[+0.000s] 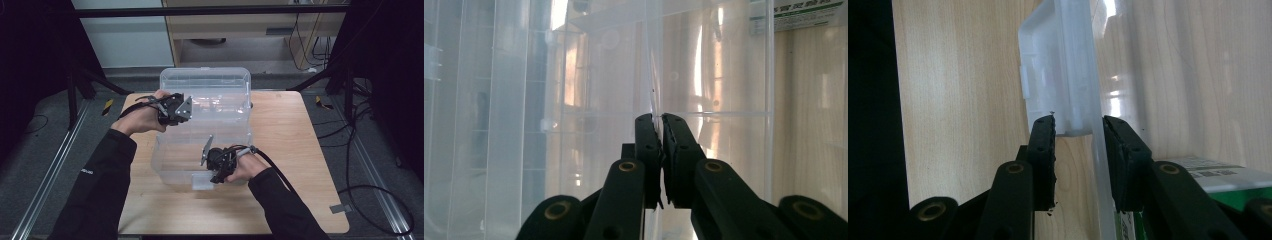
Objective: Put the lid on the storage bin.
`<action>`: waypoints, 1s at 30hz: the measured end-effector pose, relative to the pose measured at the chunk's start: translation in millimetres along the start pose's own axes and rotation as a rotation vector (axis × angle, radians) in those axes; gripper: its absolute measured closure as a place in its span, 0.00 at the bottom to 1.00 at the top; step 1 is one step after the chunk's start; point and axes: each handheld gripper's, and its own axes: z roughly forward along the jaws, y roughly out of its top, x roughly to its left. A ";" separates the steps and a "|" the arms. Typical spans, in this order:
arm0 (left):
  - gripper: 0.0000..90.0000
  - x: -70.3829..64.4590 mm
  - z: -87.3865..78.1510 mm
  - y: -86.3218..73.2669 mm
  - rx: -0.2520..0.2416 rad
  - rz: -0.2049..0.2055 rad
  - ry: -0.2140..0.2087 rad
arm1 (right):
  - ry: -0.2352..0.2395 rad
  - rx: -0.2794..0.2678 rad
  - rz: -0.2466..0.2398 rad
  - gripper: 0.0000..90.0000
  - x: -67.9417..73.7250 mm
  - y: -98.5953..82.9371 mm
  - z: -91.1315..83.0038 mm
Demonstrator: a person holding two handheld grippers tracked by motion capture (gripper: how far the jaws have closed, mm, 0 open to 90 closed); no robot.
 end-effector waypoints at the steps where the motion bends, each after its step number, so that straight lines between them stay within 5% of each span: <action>1: 0.95 -1.7 -1.0 0.4 0.003 0.003 0.002 | 0.000 0.000 0.000 0.75 0.0 0.0 0.0; 30: 0.95 -38.7 -12.8 -0.1 -0.017 -0.022 0.023 | -0.013 -0.020 -0.017 0.75 2.0 -1.7 0.0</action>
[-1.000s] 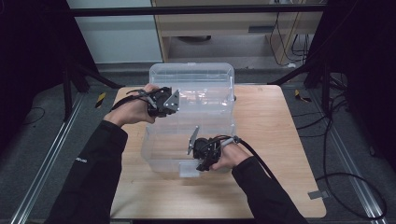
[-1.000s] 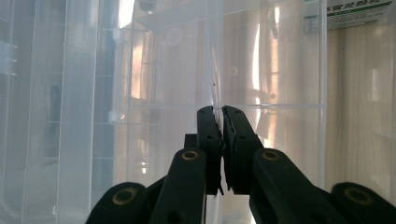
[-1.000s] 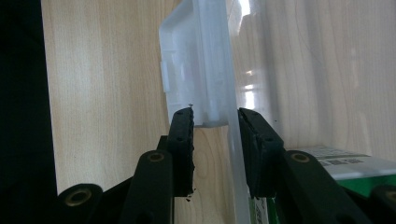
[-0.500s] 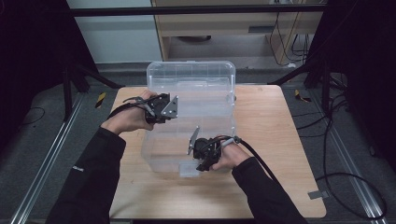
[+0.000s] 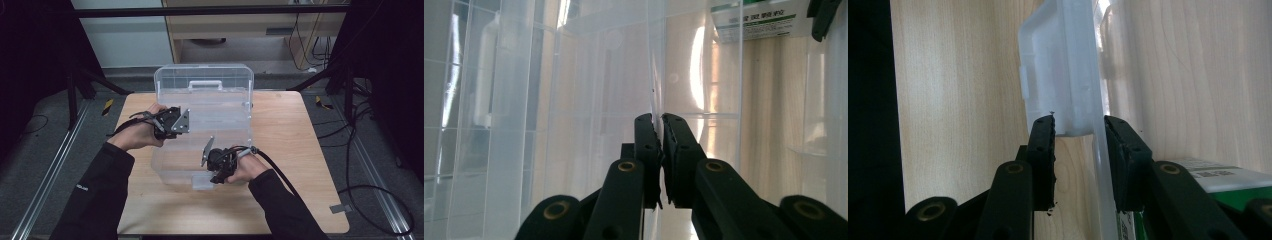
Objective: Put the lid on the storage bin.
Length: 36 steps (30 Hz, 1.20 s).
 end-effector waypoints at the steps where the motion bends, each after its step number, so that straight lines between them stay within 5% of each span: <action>1: 0.95 -0.7 -0.4 -0.2 0.000 0.002 -0.001 | 0.000 0.000 0.000 0.75 0.0 0.0 0.0; 29: 0.94 -18.6 -3.0 -3.1 0.011 -0.028 -0.036 | -0.053 -0.061 -0.004 0.73 7.4 -6.9 -1.0; 36: 0.93 -19.4 -2.6 -3.4 0.002 -0.040 -0.037 | -0.082 -0.123 0.037 0.71 11.3 -12.7 -3.4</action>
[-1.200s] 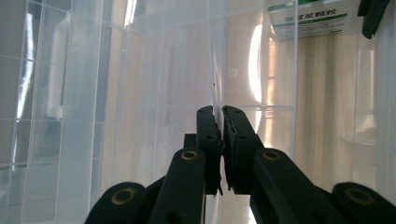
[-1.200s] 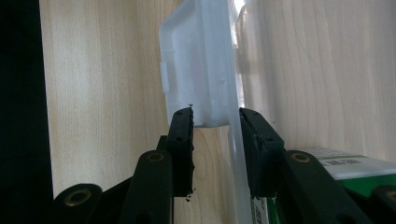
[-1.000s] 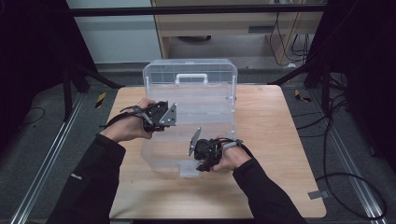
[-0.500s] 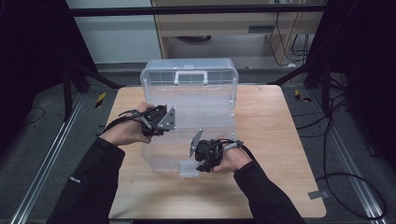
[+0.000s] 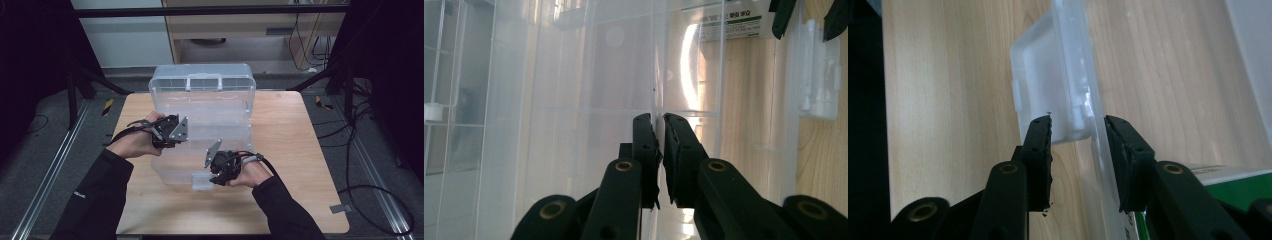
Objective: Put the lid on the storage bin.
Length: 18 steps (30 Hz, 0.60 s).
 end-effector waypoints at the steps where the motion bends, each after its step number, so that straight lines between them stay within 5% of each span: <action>1: 0.93 -0.1 0.0 0.0 -0.001 -0.001 -0.001 | 0.003 -0.018 0.002 0.72 -0.3 -2.1 -1.1; 10: 0.93 -0.6 0.0 -0.2 -0.004 0.000 0.003 | -0.031 -0.158 0.044 0.71 3.2 -15.6 -21.5; 18: 0.93 -0.9 -0.4 0.0 0.002 0.004 0.003 | -0.056 -0.305 0.148 0.76 1.7 -28.7 -51.6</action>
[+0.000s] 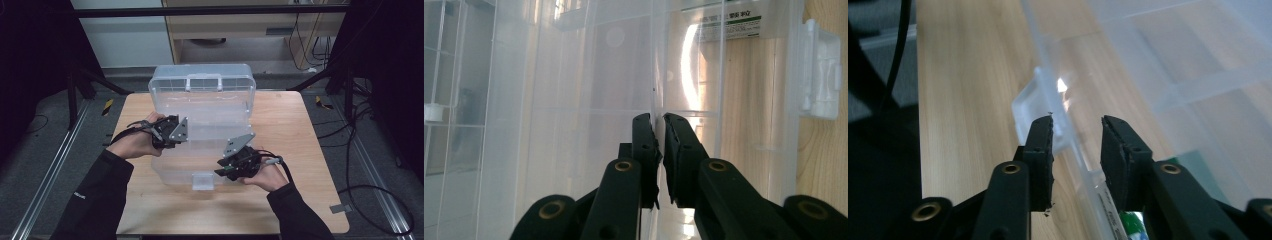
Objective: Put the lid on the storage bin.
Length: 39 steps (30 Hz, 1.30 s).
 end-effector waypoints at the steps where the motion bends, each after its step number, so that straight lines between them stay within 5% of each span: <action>1: 0.93 -0.1 0.0 -0.1 -0.001 0.000 0.000 | -0.015 -0.022 0.016 0.77 -2.0 -1.5 -3.9; 12: 0.93 -0.4 0.1 -0.3 -0.003 -0.004 -0.003 | -0.088 -0.261 0.143 0.89 -15.1 -12.1 -43.5; 18: 0.93 -1.0 0.6 -0.8 -0.011 -0.007 -0.005 | -0.204 -0.425 0.245 0.94 -33.4 -12.8 -61.9; 26: 0.93 -2.0 0.5 -2.3 -0.021 -0.012 -0.011 | -0.336 -0.480 0.334 0.98 -60.0 -19.3 -68.0; 39: 0.93 -4.3 0.9 -2.9 -0.029 -0.012 -0.025 | -0.377 -0.460 0.401 1.00 -77.4 -24.4 -64.5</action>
